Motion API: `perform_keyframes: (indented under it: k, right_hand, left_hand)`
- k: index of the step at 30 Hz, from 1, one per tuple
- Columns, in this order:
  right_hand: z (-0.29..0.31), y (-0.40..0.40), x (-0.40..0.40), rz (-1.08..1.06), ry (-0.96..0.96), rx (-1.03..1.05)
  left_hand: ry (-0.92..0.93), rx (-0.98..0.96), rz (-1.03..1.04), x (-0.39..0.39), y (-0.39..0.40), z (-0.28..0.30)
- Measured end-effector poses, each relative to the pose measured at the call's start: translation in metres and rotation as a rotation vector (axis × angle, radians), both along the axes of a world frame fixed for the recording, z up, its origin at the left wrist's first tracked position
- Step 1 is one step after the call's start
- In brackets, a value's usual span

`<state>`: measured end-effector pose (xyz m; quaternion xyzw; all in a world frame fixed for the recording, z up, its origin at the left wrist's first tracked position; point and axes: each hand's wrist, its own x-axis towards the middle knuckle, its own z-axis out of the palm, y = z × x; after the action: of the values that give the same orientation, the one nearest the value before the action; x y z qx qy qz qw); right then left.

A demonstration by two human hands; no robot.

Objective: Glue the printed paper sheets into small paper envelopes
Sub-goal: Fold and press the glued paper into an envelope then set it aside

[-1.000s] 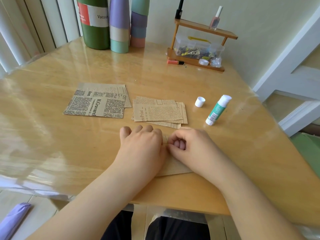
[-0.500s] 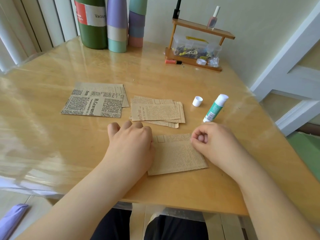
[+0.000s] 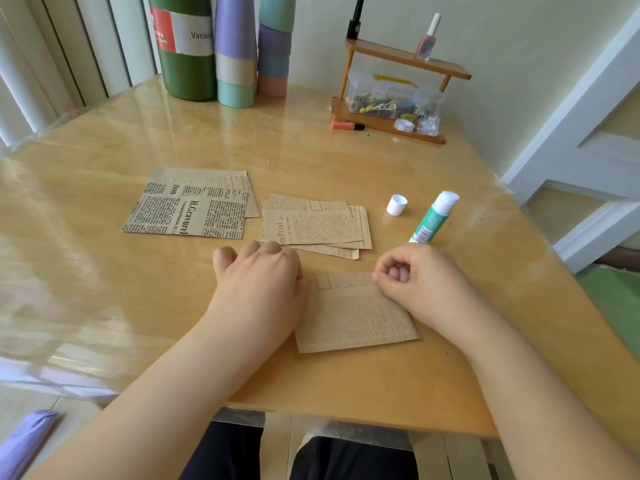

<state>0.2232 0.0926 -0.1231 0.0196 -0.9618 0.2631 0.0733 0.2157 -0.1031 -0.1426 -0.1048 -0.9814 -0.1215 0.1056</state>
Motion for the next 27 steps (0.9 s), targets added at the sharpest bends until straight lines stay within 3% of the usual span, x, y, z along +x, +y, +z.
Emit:
perform_keyframes:
  k: [5, 9, 12, 16, 27]
  right_hand:
    - [0.0, 0.012, 0.003, -0.076, 0.001, 0.059]
    - [0.002, -0.004, 0.017, 0.065, 0.114, 0.135]
    - [0.0, -0.023, 0.035, 0.246, 0.04, 0.123]
    - [-0.011, -0.034, 0.047, 0.36, -0.119, 0.166]
    - [-0.013, 0.004, 0.049, 0.186, -0.224, 0.408]
  left_hand:
    - [0.042, -0.015, -0.016, 0.003, 0.003, 0.001]
    - [0.222, 0.045, -0.148, 0.015, -0.001, -0.001]
    - [0.19, 0.017, -0.309, 0.033, 0.003, -0.008]
    - [0.087, -0.063, -0.333, 0.043, 0.004, -0.028]
    - [0.128, -0.172, -0.264, 0.049, -0.021, -0.03]
